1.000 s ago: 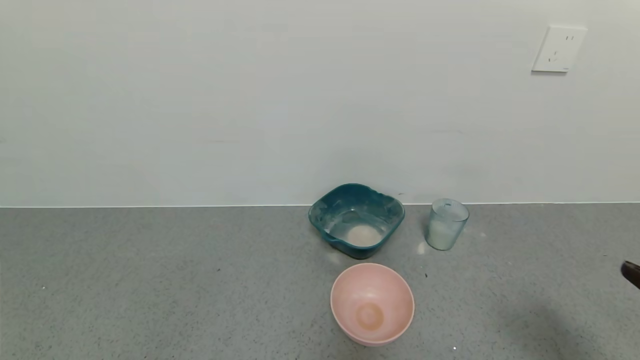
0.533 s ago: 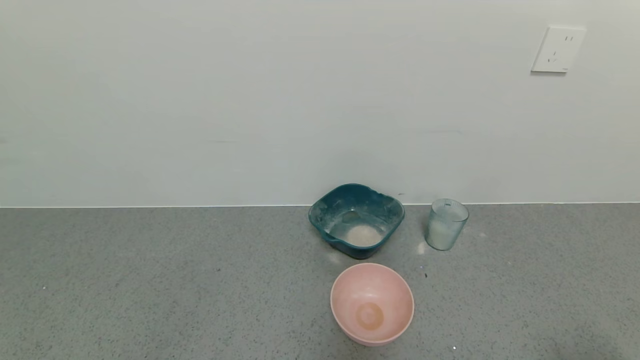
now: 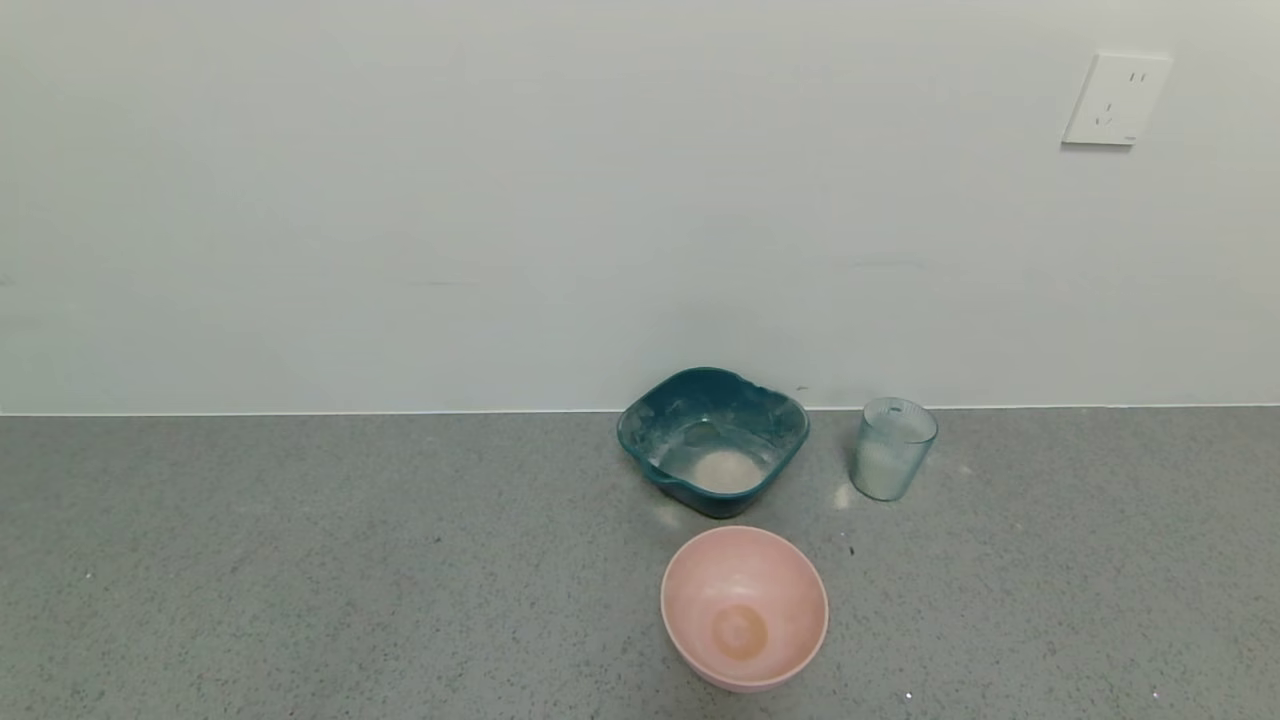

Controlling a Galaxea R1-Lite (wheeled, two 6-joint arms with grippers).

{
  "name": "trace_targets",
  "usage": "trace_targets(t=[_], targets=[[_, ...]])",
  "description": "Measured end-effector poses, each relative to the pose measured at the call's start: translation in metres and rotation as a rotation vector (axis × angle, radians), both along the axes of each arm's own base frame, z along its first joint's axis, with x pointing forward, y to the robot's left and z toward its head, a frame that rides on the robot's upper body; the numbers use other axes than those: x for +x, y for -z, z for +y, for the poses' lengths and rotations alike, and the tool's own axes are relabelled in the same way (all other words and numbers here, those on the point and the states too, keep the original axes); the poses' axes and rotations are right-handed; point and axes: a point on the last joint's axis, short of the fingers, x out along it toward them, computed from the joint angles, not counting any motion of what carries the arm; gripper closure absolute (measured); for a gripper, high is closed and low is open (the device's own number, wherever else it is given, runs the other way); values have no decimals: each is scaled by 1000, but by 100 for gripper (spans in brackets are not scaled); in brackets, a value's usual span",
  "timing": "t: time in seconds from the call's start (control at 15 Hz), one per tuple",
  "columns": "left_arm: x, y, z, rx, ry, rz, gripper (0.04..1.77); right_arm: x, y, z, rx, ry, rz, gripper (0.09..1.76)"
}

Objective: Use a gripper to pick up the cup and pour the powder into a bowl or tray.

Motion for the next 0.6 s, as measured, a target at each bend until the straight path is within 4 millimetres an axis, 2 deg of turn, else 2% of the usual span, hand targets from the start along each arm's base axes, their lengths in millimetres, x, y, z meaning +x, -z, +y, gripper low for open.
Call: trace_targets(t=[0.27, 0.6], targets=[[0, 0, 0, 0, 0, 0, 5, -10, 39, 2, -42, -50, -39, 15], [0, 0, 0, 0, 0, 0, 5, 12, 90, 4, -40, -136, -60, 15]])
